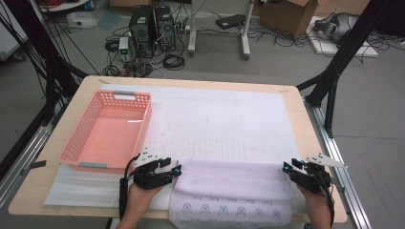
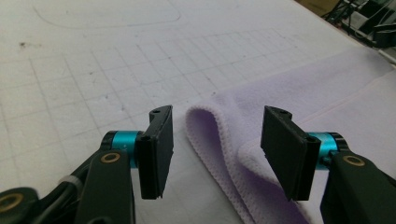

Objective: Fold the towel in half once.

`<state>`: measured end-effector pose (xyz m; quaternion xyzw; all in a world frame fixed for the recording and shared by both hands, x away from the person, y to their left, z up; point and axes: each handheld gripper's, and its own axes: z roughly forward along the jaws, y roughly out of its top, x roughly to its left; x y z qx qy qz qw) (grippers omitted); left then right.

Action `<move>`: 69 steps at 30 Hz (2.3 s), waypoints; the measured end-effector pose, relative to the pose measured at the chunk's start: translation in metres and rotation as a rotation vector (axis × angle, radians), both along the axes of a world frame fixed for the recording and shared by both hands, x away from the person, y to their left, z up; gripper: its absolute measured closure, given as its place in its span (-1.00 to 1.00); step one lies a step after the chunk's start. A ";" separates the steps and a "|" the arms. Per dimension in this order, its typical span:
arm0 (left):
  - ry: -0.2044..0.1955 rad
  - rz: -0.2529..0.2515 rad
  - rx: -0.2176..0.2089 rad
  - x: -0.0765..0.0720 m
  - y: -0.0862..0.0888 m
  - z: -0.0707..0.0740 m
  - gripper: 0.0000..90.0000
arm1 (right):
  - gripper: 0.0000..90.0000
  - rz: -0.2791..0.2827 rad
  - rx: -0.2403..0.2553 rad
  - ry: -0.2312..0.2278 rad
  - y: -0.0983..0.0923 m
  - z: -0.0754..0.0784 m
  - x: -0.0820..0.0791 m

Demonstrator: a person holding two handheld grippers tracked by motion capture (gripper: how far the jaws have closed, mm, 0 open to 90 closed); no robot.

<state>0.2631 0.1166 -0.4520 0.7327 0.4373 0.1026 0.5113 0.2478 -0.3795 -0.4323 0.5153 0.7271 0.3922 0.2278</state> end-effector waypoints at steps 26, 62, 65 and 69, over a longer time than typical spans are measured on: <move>0.046 -0.060 0.150 0.002 -0.030 -0.002 0.82 | 0.82 0.145 -0.004 0.180 0.017 -0.010 -0.008; -0.026 0.124 -0.006 0.109 -0.015 0.029 0.14 | 0.35 0.050 0.089 0.013 0.017 0.024 0.111; 0.009 0.094 0.008 0.105 -0.018 0.023 0.13 | 0.28 0.058 0.102 0.021 0.013 0.027 0.106; 0.053 0.065 0.024 0.101 -0.023 0.011 0.25 | 0.24 0.068 0.074 0.048 0.012 0.025 0.099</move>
